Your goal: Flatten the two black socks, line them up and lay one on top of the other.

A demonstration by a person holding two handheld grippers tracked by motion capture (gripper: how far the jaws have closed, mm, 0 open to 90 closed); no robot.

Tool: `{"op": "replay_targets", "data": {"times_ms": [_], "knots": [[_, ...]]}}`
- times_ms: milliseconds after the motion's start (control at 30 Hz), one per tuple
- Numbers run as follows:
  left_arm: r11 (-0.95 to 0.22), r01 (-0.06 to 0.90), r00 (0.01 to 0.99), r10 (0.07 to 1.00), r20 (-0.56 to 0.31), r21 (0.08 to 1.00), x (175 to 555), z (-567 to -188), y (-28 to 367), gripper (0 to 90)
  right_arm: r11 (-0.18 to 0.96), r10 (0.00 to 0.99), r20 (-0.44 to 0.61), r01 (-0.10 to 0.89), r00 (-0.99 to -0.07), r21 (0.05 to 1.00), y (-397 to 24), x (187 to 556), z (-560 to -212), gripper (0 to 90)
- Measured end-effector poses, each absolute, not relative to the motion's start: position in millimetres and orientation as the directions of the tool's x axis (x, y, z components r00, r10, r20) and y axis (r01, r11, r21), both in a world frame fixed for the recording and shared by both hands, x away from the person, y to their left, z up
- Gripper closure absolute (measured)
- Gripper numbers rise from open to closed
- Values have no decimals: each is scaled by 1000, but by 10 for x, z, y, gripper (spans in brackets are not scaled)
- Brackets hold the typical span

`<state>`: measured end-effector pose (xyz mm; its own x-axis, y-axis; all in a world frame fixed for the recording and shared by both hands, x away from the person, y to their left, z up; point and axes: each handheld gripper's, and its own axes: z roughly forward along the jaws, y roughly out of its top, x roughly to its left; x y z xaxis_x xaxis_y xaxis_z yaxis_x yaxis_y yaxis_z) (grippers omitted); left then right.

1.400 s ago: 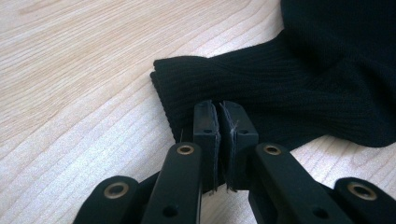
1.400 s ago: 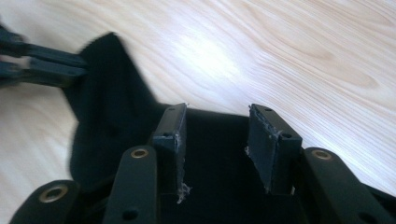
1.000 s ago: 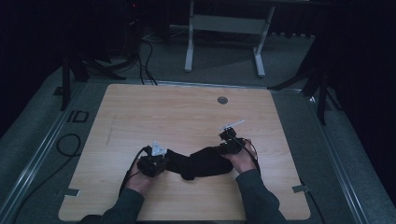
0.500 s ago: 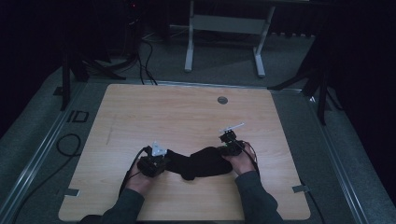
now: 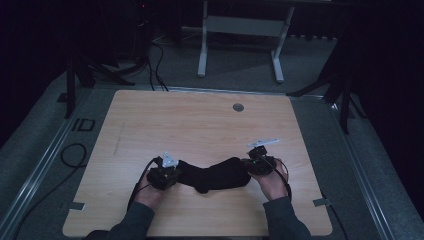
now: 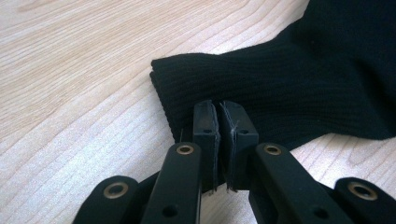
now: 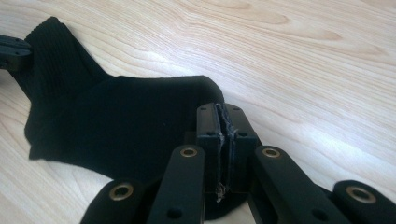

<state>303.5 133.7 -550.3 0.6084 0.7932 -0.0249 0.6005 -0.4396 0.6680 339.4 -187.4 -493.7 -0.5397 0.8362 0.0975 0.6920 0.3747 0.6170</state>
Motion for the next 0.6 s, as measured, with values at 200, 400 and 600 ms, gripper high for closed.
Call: {"op": "replay_targets", "data": {"times_ms": [200, 400, 600], "knots": [[-438, 602, 611, 791, -31, 668, 3039, -5503, 1346, 852, 331, 857, 115, 707, -502, 625, -2059, 3321, -4957, 862], [-438, 602, 609, 793, -29, 668, 3037, -5503, 1338, 851, 315, 860, 148, 736, -489, 600, -2116, 3301, -5126, 862], [-442, 599, 611, 791, -24, 668, 3029, -5503, 1334, 845, 321, 865, 156, 765, -477, 558, -2113, 3335, -5362, 857]]}}
